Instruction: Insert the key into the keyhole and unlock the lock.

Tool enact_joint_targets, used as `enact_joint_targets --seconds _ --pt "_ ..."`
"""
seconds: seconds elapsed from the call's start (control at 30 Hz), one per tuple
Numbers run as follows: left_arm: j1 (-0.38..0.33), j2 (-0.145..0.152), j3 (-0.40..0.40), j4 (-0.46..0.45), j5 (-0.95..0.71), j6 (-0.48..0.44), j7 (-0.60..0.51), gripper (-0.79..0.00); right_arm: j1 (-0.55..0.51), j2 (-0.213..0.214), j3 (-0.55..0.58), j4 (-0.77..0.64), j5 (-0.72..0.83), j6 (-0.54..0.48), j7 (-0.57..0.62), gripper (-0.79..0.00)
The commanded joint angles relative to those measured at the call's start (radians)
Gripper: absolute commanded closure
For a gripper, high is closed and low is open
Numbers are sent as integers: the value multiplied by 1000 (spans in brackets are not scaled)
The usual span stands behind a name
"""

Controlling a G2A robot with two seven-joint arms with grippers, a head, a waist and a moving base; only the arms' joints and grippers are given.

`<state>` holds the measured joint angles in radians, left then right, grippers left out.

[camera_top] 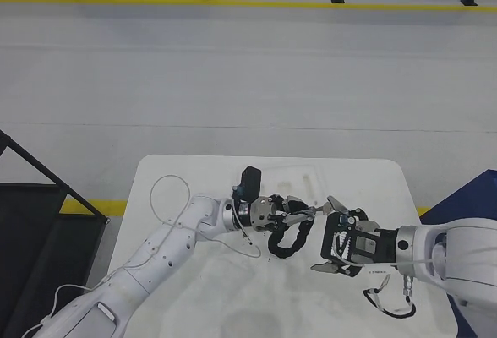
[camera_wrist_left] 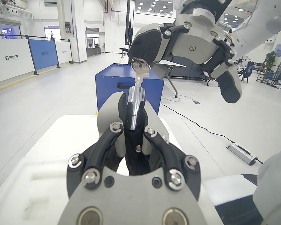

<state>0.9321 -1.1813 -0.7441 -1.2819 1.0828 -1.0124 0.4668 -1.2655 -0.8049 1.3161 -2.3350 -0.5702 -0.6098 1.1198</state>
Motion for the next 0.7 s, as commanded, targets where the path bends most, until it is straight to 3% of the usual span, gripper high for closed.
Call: enact_joint_targets --seconds 0.0,0.47,0.57,0.67 --pt "1 -1 -1 -4 7 0 1 0 7 0 -9 2 -1 5 -1 -785" --pt "7 -11 -19 -12 68 0 34 0 26 9 -1 19 50 29 7 -785" --pt "6 -10 -13 -15 79 0 36 0 29 13 25 25 32 -22 -19 -785" --pt "3 -6 -1 -22 86 0 39 0 35 17 50 35 -17 -140 -60 -785"
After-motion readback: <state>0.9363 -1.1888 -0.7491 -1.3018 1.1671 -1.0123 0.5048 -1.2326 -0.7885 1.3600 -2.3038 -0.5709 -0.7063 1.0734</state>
